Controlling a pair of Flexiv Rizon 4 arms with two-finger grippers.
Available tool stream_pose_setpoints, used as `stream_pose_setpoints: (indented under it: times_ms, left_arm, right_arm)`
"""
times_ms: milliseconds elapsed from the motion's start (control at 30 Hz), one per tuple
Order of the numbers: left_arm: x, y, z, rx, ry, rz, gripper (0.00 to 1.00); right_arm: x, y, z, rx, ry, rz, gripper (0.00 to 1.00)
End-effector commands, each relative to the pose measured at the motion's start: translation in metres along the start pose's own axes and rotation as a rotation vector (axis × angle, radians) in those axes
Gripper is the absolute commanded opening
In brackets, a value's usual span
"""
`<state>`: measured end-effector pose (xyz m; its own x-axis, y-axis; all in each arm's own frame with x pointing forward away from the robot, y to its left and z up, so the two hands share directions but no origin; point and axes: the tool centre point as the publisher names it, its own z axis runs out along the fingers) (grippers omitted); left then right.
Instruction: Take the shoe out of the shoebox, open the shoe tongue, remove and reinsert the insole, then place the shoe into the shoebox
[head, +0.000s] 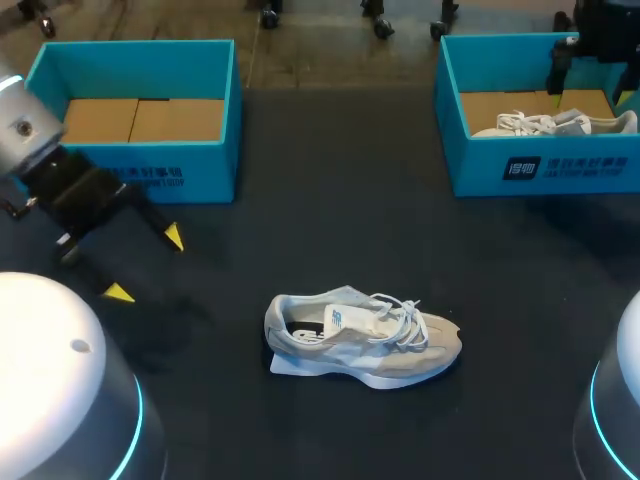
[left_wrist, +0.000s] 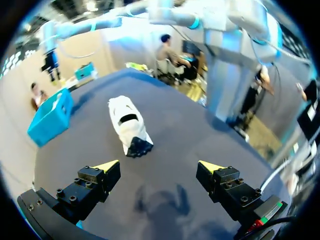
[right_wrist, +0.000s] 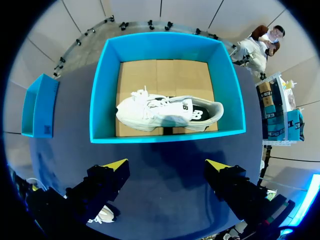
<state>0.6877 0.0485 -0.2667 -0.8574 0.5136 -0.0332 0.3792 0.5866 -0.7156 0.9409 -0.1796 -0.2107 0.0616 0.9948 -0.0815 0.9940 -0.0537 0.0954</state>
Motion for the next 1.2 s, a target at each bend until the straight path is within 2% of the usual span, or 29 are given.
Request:
stream_pose_setpoints:
  times_ms: [33,100,133,267,333,433,600,667,733,767,800,1100,1167,1200]
  left_arm:
    - [0.006,0.004,0.004,0.052,-0.076,-0.074,1.00]
    - [0.007,0.011,0.010,0.026,-0.104,-0.108,1.00]
    - [0.011,0.016,0.014,0.074,-0.105,-0.155,1.00]
    - [0.022,0.032,0.032,0.138,-0.068,-0.188,1.00]
    - [0.024,0.034,0.038,0.162,-0.074,-0.207,1.00]
    - [0.022,0.033,0.038,0.268,-0.027,-0.257,1.00]
    - [0.025,0.022,0.031,0.310,-0.018,-0.216,1.00]
    - [0.021,0.027,0.038,0.324,-0.027,-0.222,1.00]
    - [0.017,0.034,0.046,0.370,-0.033,-0.261,1.00]
    - [0.014,0.038,0.050,0.379,-0.026,-0.305,1.00]
    - [0.013,0.040,0.053,0.324,-0.015,-0.321,1.00]
    - [0.013,0.040,0.053,0.324,-0.015,-0.321,1.00]
    - [0.014,0.045,0.066,0.347,-0.072,-0.330,1.00]
    - [0.017,0.047,0.071,0.399,-0.105,-0.351,1.00]
  right_arm:
    - [0.000,0.000,0.000,-0.001,0.000,0.000,1.00]
    - [0.000,0.000,0.000,-0.001,0.000,0.000,1.00]
    - [0.000,0.000,0.000,-0.001,0.000,0.000,1.00]
    - [0.000,0.000,0.000,-0.001,0.000,0.000,1.00]
    - [0.000,0.000,0.000,-0.001,0.000,0.000,1.00]
    - [0.000,0.000,0.000,-0.001,0.000,0.000,1.00]
    - [0.000,0.000,0.000,-0.001,0.000,0.000,1.00]
    - [0.000,0.000,0.000,-0.001,0.000,0.000,1.00]
    - [0.000,0.000,0.000,-0.001,0.000,0.000,1.00]
    - [0.000,0.000,0.000,-0.001,0.000,0.000,1.00]
    - [0.000,0.000,0.000,-0.001,0.000,0.000,1.00]
    - [0.000,0.000,0.000,-0.001,0.000,0.000,1.00]
    - [0.000,0.000,0.000,-0.001,0.000,0.000,1.00]
    - [0.000,0.000,0.000,-0.001,0.000,0.000,1.00]
